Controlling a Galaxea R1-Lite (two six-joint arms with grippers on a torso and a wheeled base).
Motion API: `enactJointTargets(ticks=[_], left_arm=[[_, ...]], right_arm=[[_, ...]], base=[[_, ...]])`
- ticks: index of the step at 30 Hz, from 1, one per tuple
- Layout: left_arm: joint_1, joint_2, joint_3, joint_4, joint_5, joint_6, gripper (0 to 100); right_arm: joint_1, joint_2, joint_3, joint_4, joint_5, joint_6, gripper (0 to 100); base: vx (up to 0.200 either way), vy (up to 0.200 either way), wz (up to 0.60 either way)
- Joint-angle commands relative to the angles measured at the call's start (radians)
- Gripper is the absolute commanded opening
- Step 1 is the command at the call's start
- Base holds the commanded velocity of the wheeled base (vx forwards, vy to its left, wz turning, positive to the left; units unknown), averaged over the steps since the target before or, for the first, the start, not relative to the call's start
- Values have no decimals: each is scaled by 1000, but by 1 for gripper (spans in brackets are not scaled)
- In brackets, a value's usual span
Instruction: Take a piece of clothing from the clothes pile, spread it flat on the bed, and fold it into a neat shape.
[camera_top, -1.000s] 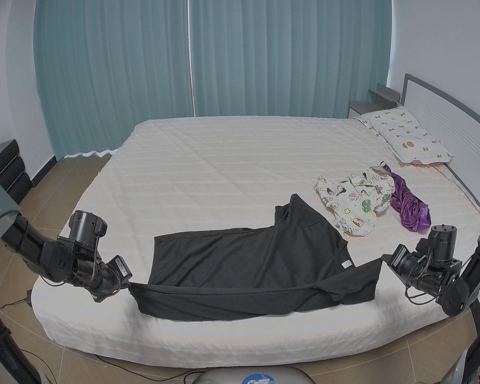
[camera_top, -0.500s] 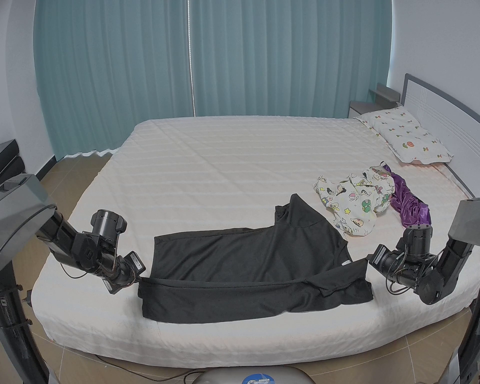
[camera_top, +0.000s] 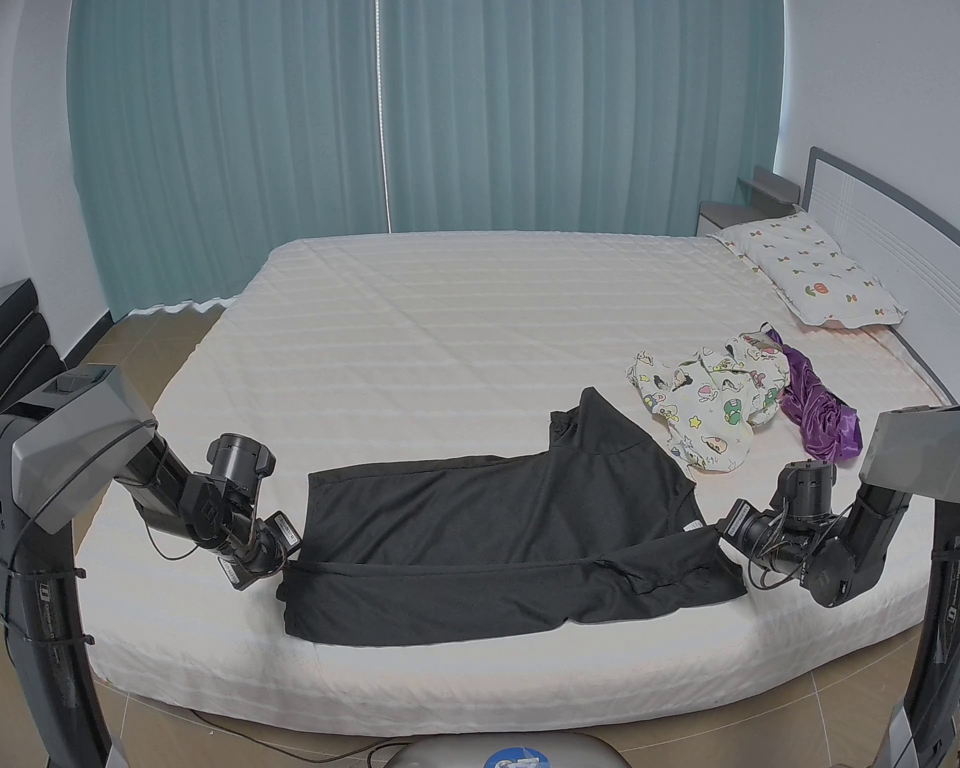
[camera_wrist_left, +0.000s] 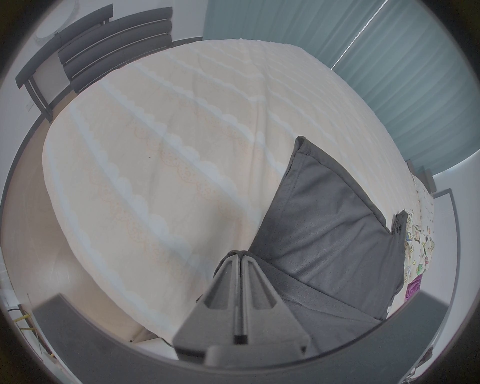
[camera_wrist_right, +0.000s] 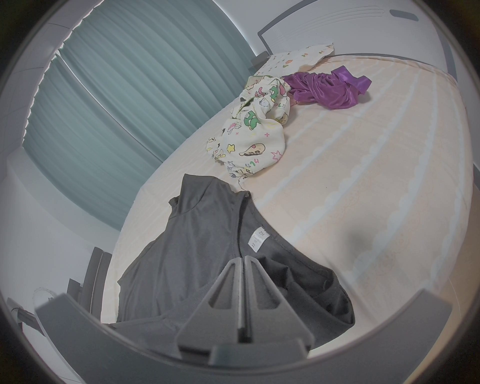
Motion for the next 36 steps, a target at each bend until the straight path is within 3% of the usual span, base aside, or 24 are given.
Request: enactJointTargets(ticks=[1, 2, 3, 4, 11, 17, 22, 23, 24, 26, 36], left_arm=[[0, 22, -13, -1, 0, -2, 0], [0, 22, -16, -1, 0, -2, 0], [0, 22, -16, -1, 0, -2, 0], [-1, 22, -17, -1, 0, -2, 100], [2, 15, -16, 1, -2, -38, 100], [31, -63, 16, 1, -25, -62, 100], [43, -113, 47, -2, -146, -151, 100], [43, -113, 47, -2, -146, -151, 100], [43, -109, 47, -2, -158, -159, 100], [43, -107, 49, -2, -166, -160, 100], [38, -106, 50, -1, -171, -163, 100]], right_arm=[[-3, 27, -7, 0, -3, 0, 0], [-3, 32, -7, -1, -1, 0, 100], [-3, 35, -9, -6, -3, 0, 100], [-1, 39, -7, -9, -3, 0, 100], [6, 1, -2, -3, -6, 2, 100], [8, -145, -24, 65, -12, -3, 100], [23, -174, -96, 135, -1, 54, 100], [23, -174, -96, 135, -1, 54, 100], [23, -154, -94, 123, 0, 117, 100], [22, -131, -87, 111, 0, 164, 100], [14, -93, -70, 103, 6, 179, 100]], base=[[0, 0, 0], [0, 0, 0], [0, 0, 0], [0, 0, 0], [0, 0, 0], [0, 0, 0], [0, 0, 0], [0, 0, 0], [0, 0, 0], [0, 0, 0], [0, -160, 0]])
